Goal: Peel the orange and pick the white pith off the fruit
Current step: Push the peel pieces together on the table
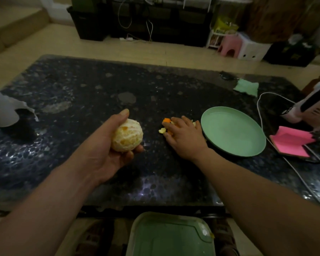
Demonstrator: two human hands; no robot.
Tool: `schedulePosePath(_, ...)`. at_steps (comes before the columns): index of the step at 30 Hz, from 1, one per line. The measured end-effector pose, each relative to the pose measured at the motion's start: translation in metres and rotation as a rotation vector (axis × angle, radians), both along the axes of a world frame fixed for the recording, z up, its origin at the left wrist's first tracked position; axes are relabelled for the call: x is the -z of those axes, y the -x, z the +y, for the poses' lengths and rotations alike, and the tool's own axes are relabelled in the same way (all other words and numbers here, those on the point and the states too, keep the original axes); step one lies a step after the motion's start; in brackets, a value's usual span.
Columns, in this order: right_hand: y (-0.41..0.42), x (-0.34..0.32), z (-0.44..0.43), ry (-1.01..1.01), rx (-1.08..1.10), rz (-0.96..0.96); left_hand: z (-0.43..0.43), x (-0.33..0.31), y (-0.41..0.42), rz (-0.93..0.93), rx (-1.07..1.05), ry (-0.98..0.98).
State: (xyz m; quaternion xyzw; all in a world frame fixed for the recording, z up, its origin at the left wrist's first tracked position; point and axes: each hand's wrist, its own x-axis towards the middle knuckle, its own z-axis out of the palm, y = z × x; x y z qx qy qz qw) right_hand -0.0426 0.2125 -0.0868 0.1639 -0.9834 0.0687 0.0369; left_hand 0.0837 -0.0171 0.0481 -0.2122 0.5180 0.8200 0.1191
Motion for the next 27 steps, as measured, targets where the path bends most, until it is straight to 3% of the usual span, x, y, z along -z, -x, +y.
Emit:
schedulePosePath(5,-0.005,-0.009,-0.001,0.048,0.01,0.009,0.005,0.001,0.002,0.001,-0.003,0.006)
schedulePosePath(9,-0.032,-0.006,0.023,0.024,-0.117,0.098,0.008,0.0,0.003,0.004,0.001,0.004)
schedulePosePath(13,-0.025,0.0,0.051,-0.015,-0.196,0.034,0.011,0.0,0.0,0.009,0.006,0.013)
schedulePosePath(18,-0.01,-0.002,0.037,0.031,-0.146,0.033,0.015,-0.002,-0.002,0.008,0.012,0.021)
schedulePosePath(23,0.005,-0.005,-0.007,-0.065,-0.199,0.066,0.017,-0.001,0.002,0.025,-0.006,0.02)
schedulePosePath(27,0.023,0.0,-0.021,-0.056,-0.048,-0.016,0.015,0.002,0.004,0.016,0.007,0.033)
